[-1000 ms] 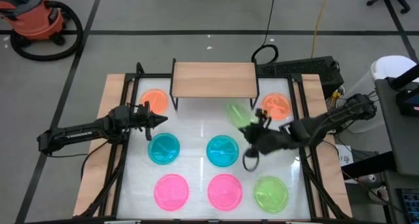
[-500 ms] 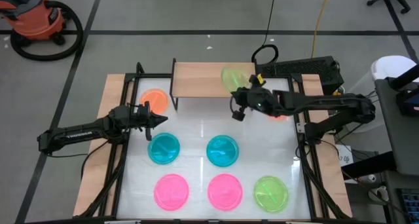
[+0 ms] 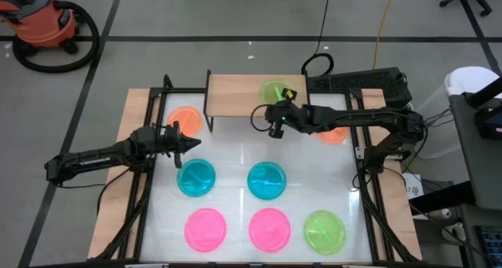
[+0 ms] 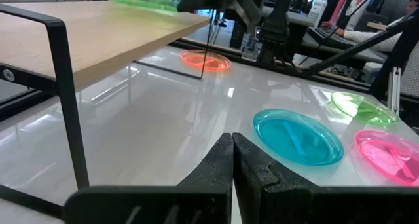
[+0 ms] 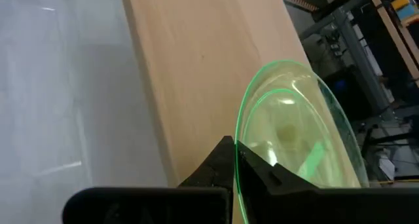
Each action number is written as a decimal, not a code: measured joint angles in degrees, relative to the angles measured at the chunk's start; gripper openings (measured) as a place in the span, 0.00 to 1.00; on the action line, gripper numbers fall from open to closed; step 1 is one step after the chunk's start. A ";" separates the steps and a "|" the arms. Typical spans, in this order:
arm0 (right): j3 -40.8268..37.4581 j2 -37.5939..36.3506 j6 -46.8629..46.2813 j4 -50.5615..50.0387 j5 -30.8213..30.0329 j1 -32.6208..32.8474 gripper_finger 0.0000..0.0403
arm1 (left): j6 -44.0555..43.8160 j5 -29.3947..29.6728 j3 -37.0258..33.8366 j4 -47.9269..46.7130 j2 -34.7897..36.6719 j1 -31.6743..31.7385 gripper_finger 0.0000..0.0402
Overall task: Place and stack plates onto a shelf
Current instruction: Put the top green transparent plate on the shelf, then stack the right blue transparent plate on the green transparent plate on the shelf
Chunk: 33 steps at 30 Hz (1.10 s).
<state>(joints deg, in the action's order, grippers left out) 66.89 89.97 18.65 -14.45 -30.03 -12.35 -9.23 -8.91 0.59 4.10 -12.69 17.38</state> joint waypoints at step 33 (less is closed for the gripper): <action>-0.02 0.07 -2.38 -0.46 -4.23 0.70 0.30 | -0.01 0.00 0.01 0.00 0.00 0.00 0.01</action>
<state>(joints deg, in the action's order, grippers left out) 66.87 90.05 16.27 -14.92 -34.26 -11.65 -9.23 -8.91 0.60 4.10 -12.69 17.38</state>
